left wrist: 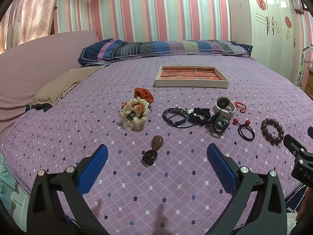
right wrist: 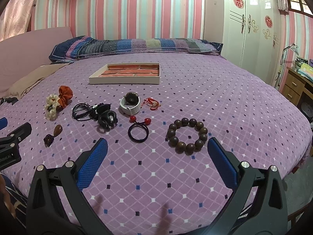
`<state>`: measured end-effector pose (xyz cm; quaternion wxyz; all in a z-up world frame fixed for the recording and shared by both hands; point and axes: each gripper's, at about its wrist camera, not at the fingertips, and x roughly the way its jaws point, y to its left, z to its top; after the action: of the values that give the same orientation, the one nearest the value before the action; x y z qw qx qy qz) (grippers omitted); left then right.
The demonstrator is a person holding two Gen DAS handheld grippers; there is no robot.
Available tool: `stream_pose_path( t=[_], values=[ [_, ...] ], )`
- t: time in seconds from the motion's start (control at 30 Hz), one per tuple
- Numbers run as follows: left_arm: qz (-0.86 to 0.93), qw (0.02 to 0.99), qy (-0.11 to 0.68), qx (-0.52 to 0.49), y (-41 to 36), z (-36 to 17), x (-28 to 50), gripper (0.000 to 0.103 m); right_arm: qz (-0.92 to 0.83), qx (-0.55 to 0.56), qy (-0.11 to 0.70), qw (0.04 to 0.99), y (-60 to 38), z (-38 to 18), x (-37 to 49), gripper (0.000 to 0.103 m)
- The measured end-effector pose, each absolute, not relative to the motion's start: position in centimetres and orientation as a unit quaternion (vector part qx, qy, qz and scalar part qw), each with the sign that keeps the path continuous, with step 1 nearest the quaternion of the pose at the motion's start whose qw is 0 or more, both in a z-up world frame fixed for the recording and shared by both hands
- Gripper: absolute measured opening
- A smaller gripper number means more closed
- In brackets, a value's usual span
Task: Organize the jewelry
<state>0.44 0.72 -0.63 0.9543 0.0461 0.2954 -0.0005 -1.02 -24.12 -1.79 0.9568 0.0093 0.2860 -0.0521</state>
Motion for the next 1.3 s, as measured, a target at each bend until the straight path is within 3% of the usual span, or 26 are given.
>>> stream_pose_path(
  t=[1.3],
  values=[
    [0.003,0.953,0.298,0.05,0.66,-0.77,0.61,0.099,-0.052,0.012,0.289,0.956,-24.11,-1.78,-1.12,0.099]
  ],
)
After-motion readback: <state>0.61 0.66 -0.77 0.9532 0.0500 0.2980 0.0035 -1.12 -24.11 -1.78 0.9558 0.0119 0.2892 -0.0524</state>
